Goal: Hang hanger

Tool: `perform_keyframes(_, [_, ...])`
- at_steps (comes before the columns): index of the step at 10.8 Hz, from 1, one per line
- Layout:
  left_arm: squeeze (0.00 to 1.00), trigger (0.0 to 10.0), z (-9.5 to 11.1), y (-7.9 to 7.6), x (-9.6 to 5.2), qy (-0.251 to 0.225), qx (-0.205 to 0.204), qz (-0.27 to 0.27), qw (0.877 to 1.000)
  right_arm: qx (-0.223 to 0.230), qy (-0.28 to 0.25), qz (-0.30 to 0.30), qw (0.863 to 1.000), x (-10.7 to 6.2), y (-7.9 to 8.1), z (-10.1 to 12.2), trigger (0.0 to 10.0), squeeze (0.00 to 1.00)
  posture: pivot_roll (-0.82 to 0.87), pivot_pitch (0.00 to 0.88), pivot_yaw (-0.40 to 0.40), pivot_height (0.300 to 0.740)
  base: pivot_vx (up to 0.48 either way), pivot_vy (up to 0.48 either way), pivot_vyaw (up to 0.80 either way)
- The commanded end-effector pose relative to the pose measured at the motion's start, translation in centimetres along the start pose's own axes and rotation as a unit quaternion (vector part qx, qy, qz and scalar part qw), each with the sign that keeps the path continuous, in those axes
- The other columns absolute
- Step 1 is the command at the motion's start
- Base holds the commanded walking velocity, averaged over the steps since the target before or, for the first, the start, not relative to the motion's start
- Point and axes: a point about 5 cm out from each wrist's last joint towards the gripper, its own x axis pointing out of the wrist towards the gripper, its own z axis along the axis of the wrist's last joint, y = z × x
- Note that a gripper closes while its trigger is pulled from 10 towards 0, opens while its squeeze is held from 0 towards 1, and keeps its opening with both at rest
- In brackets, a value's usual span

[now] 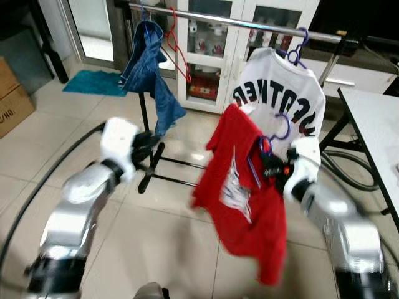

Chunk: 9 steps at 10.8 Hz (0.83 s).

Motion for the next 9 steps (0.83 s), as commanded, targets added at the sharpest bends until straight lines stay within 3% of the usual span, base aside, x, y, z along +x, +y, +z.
perform_keyframes(1, [0.0, 10.0, -0.4, 0.1, -0.6, 0.003, -0.004, 0.027, 1.0, -0.006, -0.029, -0.013, 0.999, -0.2, 0.3, 0.6, 10.0, 0.0, 0.07, 0.0, -0.04, 0.74, 0.289, 0.0, 0.0])
perform_keyframes(3, [0.0, 10.0, -1.3, 0.0, -1.1, 0.014, -0.004, 0.041, 0.999, 0.005, -0.027, -0.034, 0.999, 0.5, 1.0, 0.2, 10.0, 0.0, 0.07, 0.0, -0.037, 0.74, 0.358, 0.0, 0.8])
perform_keyframes(4, [0.0, 10.0, -1.1, 0.0, -0.4, 0.01, 0.005, 0.046, 0.999, 0.0, -0.032, -0.032, 0.999, 1.1, 1.7, 0.5, 10.0, 0.0, 0.08, 0.0, -0.041, 0.74, 0.382, 0.0, 0.8])
perform_keyframes(9, [0.0, 10.0, -0.6, -0.3, 0.1, 0.004, 0.017, 0.035, 0.999, -0.025, -0.059, -0.039, 0.997, 2.7, 2.2, 2.3, 10.0, 0.0, 0.1, 0.0, -0.051, 0.74, 0.394, 0.0, 0.0])
